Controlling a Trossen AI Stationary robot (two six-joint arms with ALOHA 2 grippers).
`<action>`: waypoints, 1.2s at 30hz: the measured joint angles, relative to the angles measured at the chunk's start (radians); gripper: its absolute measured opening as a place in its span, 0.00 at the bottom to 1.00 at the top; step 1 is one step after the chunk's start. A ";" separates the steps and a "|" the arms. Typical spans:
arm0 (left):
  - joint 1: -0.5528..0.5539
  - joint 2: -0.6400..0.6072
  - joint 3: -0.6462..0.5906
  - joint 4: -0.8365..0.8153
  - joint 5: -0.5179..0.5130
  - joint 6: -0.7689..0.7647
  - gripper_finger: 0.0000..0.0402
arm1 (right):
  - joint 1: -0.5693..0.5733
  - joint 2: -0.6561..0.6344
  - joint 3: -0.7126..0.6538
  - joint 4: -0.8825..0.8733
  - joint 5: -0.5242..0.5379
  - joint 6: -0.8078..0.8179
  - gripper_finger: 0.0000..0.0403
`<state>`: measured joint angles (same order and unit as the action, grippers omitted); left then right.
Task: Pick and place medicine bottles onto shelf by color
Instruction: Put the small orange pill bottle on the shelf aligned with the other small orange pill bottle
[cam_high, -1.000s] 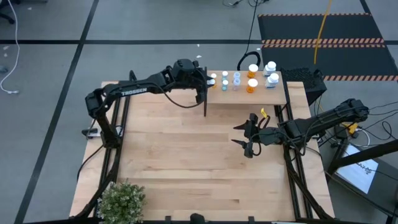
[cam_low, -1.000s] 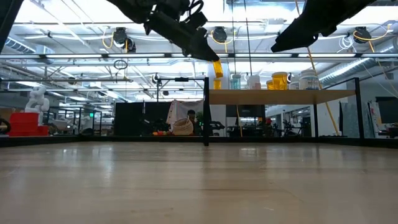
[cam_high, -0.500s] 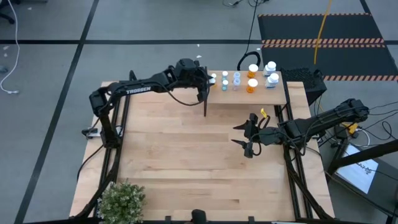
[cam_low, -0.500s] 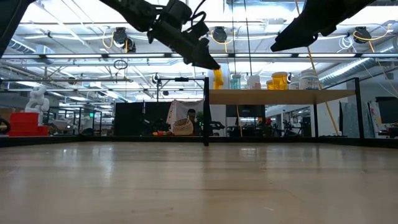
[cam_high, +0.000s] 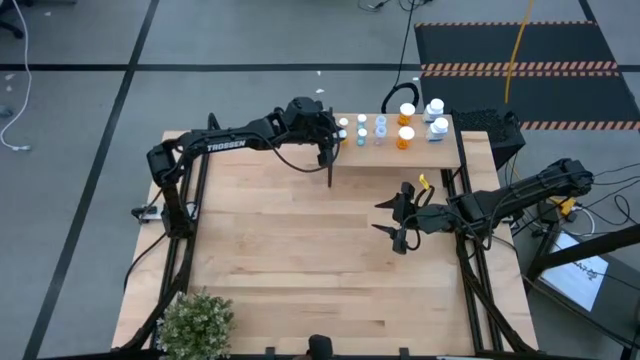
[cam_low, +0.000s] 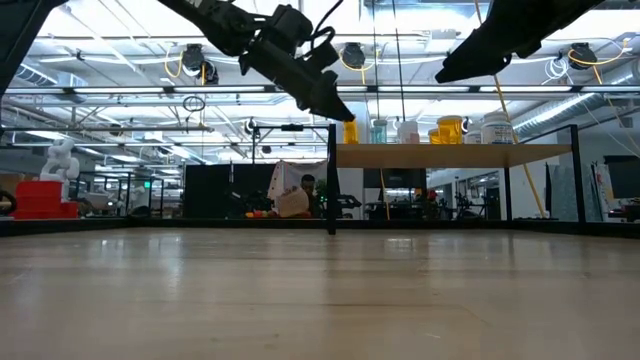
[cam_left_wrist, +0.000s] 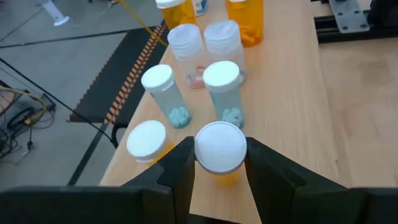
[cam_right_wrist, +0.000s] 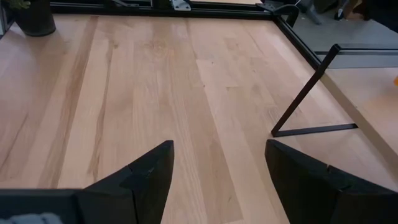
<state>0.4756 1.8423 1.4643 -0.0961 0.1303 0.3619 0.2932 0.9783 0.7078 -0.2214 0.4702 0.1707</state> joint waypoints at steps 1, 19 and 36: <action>0.001 0.000 0.000 -0.002 0.000 0.000 0.33 | 0.000 0.000 0.000 0.000 0.000 0.000 0.62; 0.003 0.000 0.000 -0.013 0.000 0.037 0.33 | 0.000 0.000 0.000 0.000 -0.001 0.000 0.62; 0.003 0.000 0.000 -0.014 0.000 0.045 0.33 | 0.000 0.000 0.000 0.000 -0.002 0.000 0.62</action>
<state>0.4782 1.8423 1.4643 -0.1101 0.1299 0.4072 0.2932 0.9783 0.7078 -0.2218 0.4686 0.1703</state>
